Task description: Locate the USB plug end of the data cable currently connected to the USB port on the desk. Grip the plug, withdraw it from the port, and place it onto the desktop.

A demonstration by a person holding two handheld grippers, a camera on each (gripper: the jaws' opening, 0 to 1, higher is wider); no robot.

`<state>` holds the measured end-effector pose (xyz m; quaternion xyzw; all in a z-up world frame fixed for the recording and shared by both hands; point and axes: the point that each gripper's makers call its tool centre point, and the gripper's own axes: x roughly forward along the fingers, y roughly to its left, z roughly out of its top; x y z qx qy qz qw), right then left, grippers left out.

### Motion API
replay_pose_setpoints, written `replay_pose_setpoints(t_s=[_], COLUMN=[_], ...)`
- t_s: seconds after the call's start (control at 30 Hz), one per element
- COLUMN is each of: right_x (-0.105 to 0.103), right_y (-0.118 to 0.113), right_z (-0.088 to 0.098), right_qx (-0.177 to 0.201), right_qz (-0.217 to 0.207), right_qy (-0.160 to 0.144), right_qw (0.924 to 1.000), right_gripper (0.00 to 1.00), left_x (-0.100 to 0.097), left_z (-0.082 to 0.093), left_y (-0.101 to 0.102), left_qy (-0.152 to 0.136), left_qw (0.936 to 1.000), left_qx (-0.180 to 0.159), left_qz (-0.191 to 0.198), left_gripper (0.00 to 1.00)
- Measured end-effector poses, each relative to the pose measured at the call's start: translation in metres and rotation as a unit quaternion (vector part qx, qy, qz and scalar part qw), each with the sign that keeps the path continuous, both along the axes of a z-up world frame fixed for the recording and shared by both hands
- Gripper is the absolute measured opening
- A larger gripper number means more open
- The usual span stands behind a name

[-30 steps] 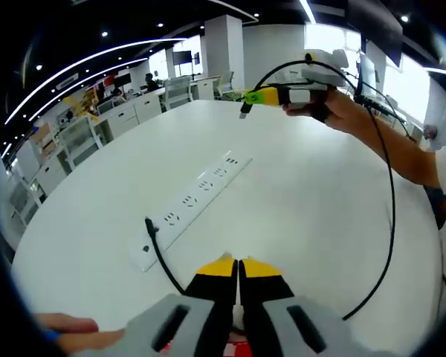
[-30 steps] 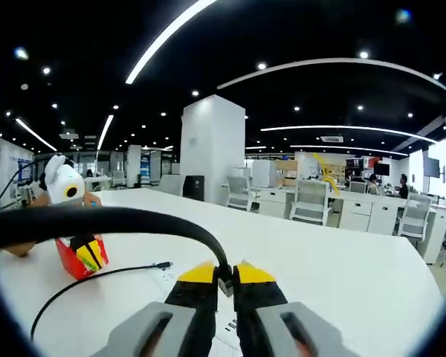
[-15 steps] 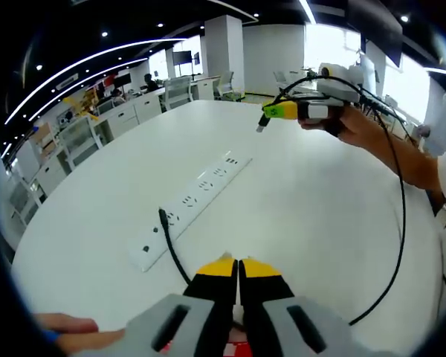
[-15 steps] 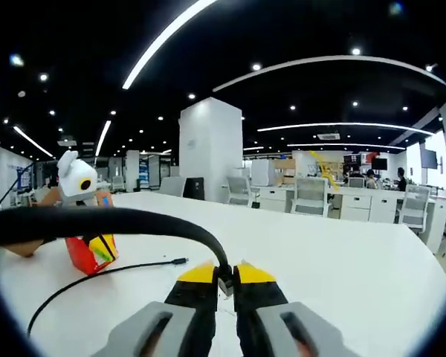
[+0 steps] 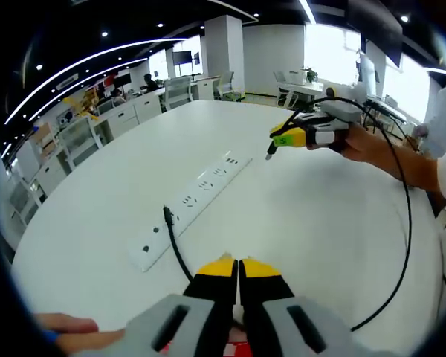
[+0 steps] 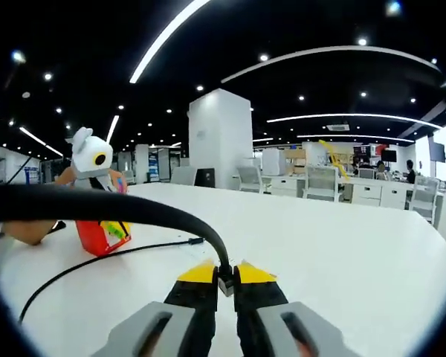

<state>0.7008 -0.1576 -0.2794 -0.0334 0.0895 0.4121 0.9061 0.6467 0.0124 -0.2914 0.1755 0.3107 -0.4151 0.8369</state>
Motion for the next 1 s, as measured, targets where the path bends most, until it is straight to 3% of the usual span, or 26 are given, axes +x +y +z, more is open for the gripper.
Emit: replay_pose_setpoints(t_s=[0.4, 1.0], right_x=[-0.014, -0.017], right_y=[0.007, 0.002], right_z=[-0.02, -0.028], right_qx=[-0.02, -0.05], right_qz=[0.017, 0.032], right_qy=[0.014, 0.008], right_qw=[0.9996, 0.9982], right_gripper=[0.11, 0.12], left_x=[0.0, 0.0], left_z=[0.0, 0.0], left_y=[0.0, 0.0], left_qy=[0.0, -0.001], left_qw=[1.0, 1.0], left_qx=[0.0, 0.0], left_qz=[0.0, 0.0], left_gripper=[0.02, 0.02])
